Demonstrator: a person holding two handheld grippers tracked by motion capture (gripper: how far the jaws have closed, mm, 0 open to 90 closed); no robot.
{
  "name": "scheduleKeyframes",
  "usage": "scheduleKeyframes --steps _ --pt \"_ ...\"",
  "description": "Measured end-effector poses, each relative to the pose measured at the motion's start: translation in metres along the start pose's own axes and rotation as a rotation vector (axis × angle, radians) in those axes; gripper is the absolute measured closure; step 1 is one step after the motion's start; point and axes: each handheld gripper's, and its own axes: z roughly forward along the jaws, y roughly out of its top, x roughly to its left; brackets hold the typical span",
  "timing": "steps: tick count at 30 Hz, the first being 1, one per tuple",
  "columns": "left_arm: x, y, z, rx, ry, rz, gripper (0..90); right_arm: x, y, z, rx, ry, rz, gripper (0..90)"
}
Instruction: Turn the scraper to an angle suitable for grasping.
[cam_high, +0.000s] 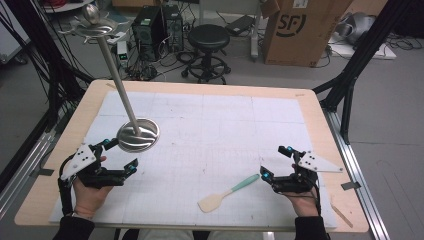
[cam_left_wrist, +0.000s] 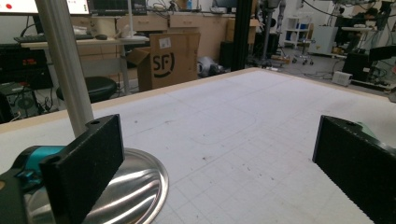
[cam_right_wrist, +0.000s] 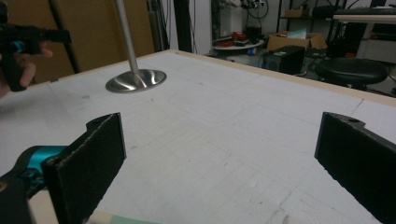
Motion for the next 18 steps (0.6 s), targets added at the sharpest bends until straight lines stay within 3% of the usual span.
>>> scheduleKeyframes --steps 5,7,10,11,14,18 --pt "0.000 0.000 0.001 0.011 -0.001 0.010 2.6 0.002 -0.001 0.004 0.031 0.025 -0.008 0.7" --pt "0.000 -0.001 0.001 0.013 -0.001 0.007 2.6 0.004 -0.003 0.006 0.065 0.053 -0.023 7.7" --pt "0.000 -0.001 0.002 0.022 -0.001 0.004 2.6 0.006 -0.005 0.007 0.098 0.080 -0.035 21.7" --pt "0.000 -0.001 0.002 0.023 -0.005 0.001 2.6 0.008 -0.005 0.007 0.116 0.081 -0.033 30.1" --pt "-0.001 -0.001 0.002 0.018 -0.007 0.008 2.6 0.014 -0.008 0.007 0.140 0.054 -0.086 50.9" --pt "0.000 -0.001 0.002 0.020 -0.006 0.005 2.6 0.019 -0.012 0.012 0.215 0.055 -0.099 75.8"
